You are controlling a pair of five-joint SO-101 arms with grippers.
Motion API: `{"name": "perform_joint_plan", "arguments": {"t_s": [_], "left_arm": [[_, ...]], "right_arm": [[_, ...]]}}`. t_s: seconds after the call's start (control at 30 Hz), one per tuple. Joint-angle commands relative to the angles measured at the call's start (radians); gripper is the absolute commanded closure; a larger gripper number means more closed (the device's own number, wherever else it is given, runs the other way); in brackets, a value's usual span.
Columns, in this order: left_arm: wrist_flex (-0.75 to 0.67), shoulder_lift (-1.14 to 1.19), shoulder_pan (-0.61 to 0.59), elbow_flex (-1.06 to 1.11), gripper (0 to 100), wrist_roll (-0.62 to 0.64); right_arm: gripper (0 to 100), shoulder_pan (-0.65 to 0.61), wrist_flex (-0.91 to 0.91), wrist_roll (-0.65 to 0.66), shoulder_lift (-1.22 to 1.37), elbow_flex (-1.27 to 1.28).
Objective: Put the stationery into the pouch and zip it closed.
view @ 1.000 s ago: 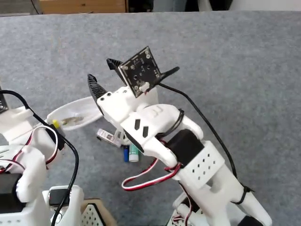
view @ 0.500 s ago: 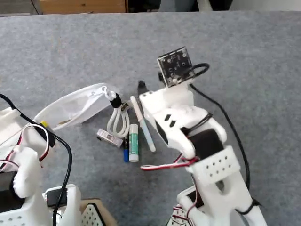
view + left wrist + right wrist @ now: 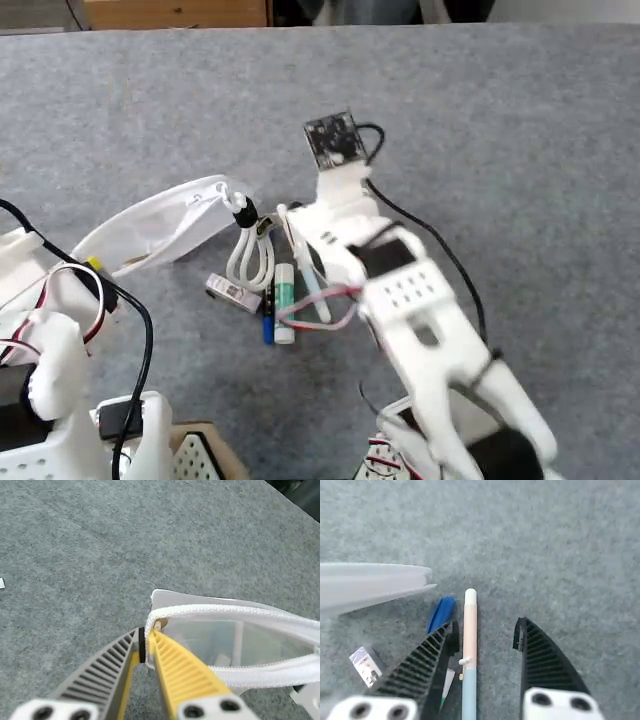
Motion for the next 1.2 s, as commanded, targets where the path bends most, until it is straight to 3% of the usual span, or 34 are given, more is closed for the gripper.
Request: {"name": "perform_joint_plan", "arguments": {"t_s": [0.0, 0.73, 0.97, 1.03, 1.17], "left_arm": [[0.005, 0.012, -0.019, -0.005, 97, 0.008], [0.005, 0.006, -0.021, -0.007, 97, 0.008], [0.005, 0.003, -0.021, -0.007, 97, 0.008], [0.005, 0.003, -0.021, -0.007, 97, 0.008], [0.005, 0.003, -0.021, -0.007, 97, 0.008]], "right_arm": [[80.4, -0.021, -0.023, -0.032, 0.148, -0.125], [80.4, -0.057, -0.021, -0.032, 0.684, -0.43], [80.5, -0.052, 0.147, -0.032, 0.825, -0.61], [82.9, -0.052, 0.199, -0.032, 0.86, -0.665], [98.3, -0.052, 0.242, -0.025, 0.906, -0.742]]}}
